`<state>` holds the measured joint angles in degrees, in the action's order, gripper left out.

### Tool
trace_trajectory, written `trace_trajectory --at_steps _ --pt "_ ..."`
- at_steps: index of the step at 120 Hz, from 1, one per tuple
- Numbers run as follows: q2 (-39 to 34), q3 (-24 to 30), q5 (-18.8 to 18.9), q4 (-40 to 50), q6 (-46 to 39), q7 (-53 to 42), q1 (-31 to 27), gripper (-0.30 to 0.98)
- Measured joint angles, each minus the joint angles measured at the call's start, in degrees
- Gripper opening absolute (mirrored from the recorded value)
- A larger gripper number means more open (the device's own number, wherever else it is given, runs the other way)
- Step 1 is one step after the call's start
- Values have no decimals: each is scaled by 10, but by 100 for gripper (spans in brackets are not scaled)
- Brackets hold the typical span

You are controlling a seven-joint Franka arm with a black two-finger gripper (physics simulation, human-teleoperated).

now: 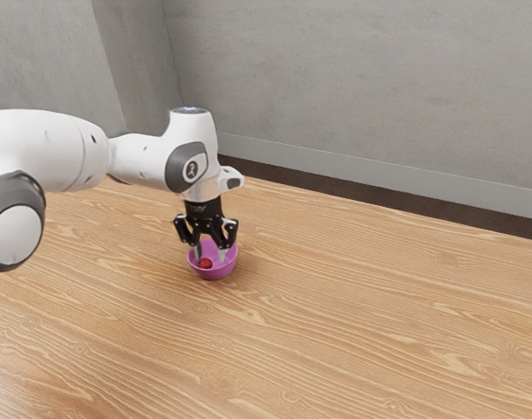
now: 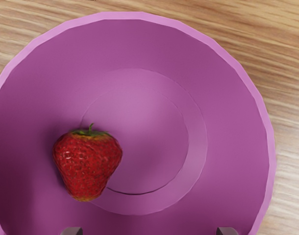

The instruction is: Take strawberry from the bowl

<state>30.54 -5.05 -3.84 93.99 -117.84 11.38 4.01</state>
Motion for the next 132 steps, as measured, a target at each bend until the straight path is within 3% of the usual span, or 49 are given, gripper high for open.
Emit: trace_trajectory --at_steps 38,96,132 --pt "14 0 -3 -23 -32 -4 0 31" --pt "-27 -2 -19 75 -114 -9 8 31" --pt "1 -24 -30 12 -90 -7 20 31"
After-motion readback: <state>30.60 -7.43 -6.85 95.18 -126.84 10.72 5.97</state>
